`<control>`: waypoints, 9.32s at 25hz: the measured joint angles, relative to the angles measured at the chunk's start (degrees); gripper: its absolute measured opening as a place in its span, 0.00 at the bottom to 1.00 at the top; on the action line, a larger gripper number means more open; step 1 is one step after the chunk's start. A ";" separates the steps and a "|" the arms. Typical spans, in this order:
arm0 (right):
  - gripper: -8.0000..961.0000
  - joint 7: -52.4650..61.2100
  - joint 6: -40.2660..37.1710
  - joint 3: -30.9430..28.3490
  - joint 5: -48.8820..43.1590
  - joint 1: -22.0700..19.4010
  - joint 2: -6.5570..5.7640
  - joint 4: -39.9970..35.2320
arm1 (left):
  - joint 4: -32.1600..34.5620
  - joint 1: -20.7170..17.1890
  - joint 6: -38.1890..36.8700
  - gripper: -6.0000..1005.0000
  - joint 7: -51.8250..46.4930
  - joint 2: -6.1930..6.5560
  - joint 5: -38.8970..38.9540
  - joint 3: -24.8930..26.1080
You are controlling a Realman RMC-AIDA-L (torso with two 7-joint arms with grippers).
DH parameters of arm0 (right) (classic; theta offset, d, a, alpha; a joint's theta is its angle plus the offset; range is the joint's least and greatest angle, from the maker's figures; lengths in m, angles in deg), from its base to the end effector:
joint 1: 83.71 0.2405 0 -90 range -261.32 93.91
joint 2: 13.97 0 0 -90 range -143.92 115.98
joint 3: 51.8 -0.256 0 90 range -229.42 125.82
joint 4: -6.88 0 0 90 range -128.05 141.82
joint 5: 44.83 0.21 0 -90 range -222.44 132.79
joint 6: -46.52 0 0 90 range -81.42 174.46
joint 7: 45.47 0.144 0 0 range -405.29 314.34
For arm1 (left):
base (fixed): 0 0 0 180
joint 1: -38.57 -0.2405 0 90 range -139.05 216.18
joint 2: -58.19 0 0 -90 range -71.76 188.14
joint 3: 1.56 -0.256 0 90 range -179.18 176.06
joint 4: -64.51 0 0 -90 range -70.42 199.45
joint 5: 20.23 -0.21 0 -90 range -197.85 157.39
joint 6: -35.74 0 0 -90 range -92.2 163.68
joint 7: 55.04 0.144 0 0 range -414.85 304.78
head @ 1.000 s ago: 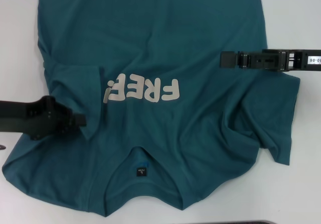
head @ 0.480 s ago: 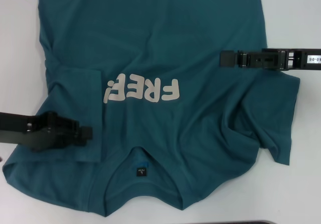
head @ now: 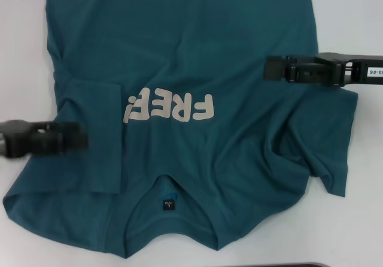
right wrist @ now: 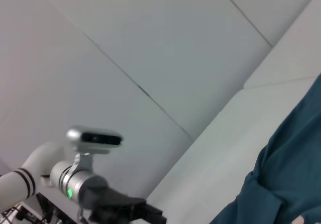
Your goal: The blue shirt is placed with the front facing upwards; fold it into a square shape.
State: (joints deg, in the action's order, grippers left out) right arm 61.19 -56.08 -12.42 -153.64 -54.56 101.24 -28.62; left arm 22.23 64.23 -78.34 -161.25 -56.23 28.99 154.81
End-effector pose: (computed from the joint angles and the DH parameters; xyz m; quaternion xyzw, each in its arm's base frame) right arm 0.2550 0.3085 0.0287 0.8576 -0.4058 -0.3157 0.0148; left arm -0.3014 0.2630 0.0601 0.8617 0.4502 0.2336 0.0150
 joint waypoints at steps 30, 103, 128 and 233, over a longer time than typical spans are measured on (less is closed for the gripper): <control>0.85 27.35 -2.41 -10.50 -24.20 -5.81 -10.83 -1.29 | 0.34 -3.52 1.93 0.73 20.31 -4.18 8.08 8.33; 0.83 34.58 14.21 -10.65 -27.16 0.51 -7.79 8.91 | 0.36 -5.16 5.83 0.73 19.56 -4.32 14.58 8.43; 0.02 34.63 13.62 -9.75 -28.80 0.58 -8.48 8.17 | 0.36 -5.04 6.44 0.73 19.51 -4.32 15.08 8.43; 0.68 22.79 1.09 -14.07 -6.05 -4.99 -9.58 -5.45 | -0.85 -12.15 0.01 0.73 -34.49 5.68 -2.06 1.40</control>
State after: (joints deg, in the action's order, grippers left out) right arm 83.97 -54.99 -26.49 -159.69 -59.55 91.65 -34.08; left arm 21.38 52.08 -78.33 -195.73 -50.55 26.93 156.21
